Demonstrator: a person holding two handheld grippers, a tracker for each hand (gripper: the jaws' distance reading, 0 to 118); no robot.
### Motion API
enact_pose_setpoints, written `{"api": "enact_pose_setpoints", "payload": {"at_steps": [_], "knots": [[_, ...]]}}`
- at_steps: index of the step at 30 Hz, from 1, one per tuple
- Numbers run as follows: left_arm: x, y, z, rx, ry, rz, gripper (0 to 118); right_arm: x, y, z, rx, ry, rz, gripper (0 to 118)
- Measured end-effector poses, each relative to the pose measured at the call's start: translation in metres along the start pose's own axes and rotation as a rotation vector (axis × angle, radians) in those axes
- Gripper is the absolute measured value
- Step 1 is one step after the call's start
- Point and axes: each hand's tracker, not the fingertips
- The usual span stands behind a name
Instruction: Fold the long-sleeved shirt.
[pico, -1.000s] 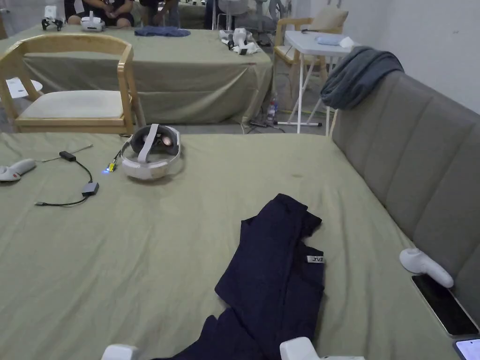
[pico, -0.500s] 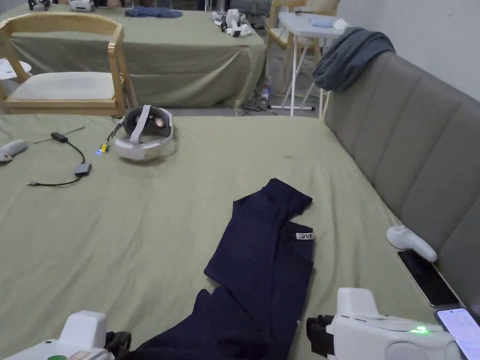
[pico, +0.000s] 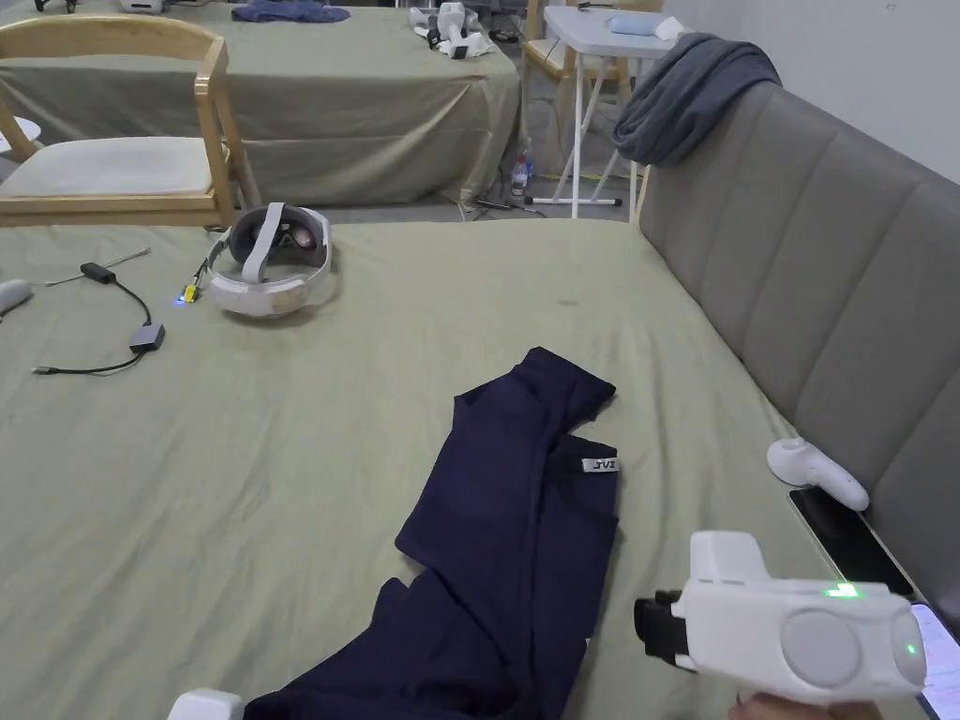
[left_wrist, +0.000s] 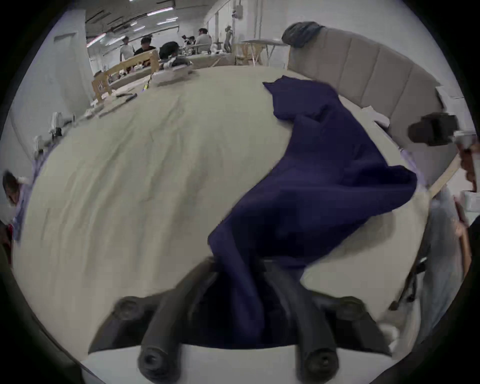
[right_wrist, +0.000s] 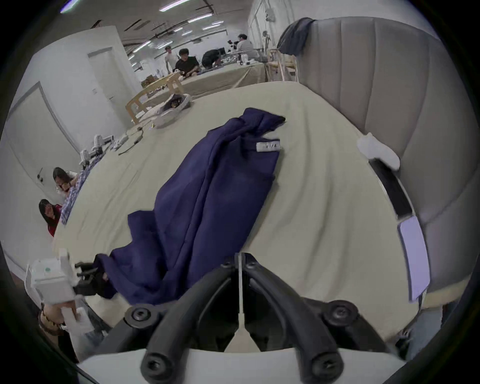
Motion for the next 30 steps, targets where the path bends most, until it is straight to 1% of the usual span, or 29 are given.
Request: {"api": "enact_pose_setpoints", "payload": {"at_steps": [1,2,3,4,5,6,7,8,9,11,12,14,15,16,17,18,19,20,21,22,23,24,25,26,28,30], "knots": [[0.002,0.001,0.005,0.035,-0.045,0.056,19,0.01,0.013,-0.006,0.009,-0.009,0.004,8],[0.008,-0.001,0.013,0.039,-0.011,0.064,19,0.013,0.03,-0.013,0.017,-0.01,0.007,17],[0.011,-0.002,0.018,0.033,-0.009,0.042,19,0.015,0.047,-0.019,0.022,-0.014,0.006,28],[0.012,-0.001,0.021,0.032,-0.009,0.03,19,0.016,0.065,-0.028,0.024,-0.022,0.007,52],[0.013,0.0,0.023,0.029,-0.009,0.03,19,0.011,0.084,-0.037,0.023,-0.022,0.011,72],[0.012,0.0,0.024,0.025,-0.014,0.035,19,0.01,0.102,-0.05,0.02,-0.021,0.013,90],[0.007,-0.004,0.023,0.026,-0.031,0.048,19,0.009,0.118,-0.065,0.002,-0.016,0.019,103],[0.005,-0.004,0.023,0.018,-0.04,0.055,19,0.007,0.133,-0.08,-0.015,-0.003,0.024,103],[0.004,-0.003,0.022,0.014,-0.042,0.061,19,0.019,0.142,-0.1,-0.035,0.001,0.029,103],[0.006,-0.003,0.023,0.012,-0.036,0.067,19,0.012,0.161,-0.139,-0.141,-0.033,0.068,100],[0.007,-0.002,0.023,0.008,-0.035,0.068,19,0.007,0.166,-0.157,-0.194,-0.052,0.088,97],[0.01,-0.001,0.023,0.005,-0.028,0.071,19,-0.001,0.162,-0.186,-0.313,-0.053,0.136,86],[0.011,-0.001,0.023,0.004,-0.025,0.072,19,-0.005,0.158,-0.202,-0.359,-0.054,0.153,75],[0.012,0.0,0.023,0.001,-0.02,0.066,19,-0.01,0.15,-0.216,-0.373,-0.068,0.178,72],[0.013,0.0,0.023,-0.001,-0.015,0.06,19,-0.012,0.139,-0.214,-0.354,-0.066,0.189,62],[0.014,0.001,0.023,-0.005,-0.011,0.056,19,-0.017,0.145,-0.201,-0.307,-0.082,0.184,24],[0.014,0.003,0.026,-0.005,-0.009,0.054,19,-0.019,0.151,-0.189,-0.309,-0.066,0.142,6],[0.013,0.007,0.031,0.009,-0.007,0.061,19,-0.02,0.146,-0.156,-0.254,0.012,0.143,6],[0.012,0.01,0.034,0.024,-0.007,0.068,19,-0.023,0.143,-0.14,-0.228,-0.001,0.146,6],[0.007,0.017,0.039,0.052,-0.013,0.078,19,-0.024,0.146,-0.122,-0.218,-0.02,0.185,6],[0.0,0.024,0.044,0.084,-0.019,0.082,19,-0.022,0.149,-0.104,-0.198,-0.01,0.173,6],[-0.005,0.035,0.053,0.133,-0.024,0.094,19,-0.019,0.154,-0.08,-0.164,0.034,0.157,6],[-0.011,0.048,0.062,0.173,-0.045,0.097,19,0.0,0.17,-0.1,-0.118,0.075,0.133,6],[-0.016,0.061,0.07,0.205,-0.054,0.089,19,0.002,0.176,-0.079,-0.068,0.088,0.124,6],[-0.033,0.098,0.087,0.276,-0.058,0.099,19,0.003,0.192,-0.026,0.058,0.069,0.15,6],[-0.048,0.138,0.11,0.354,-0.047,0.091,19,0.006,0.212,0.023,0.171,0.082,0.153,6]]}}
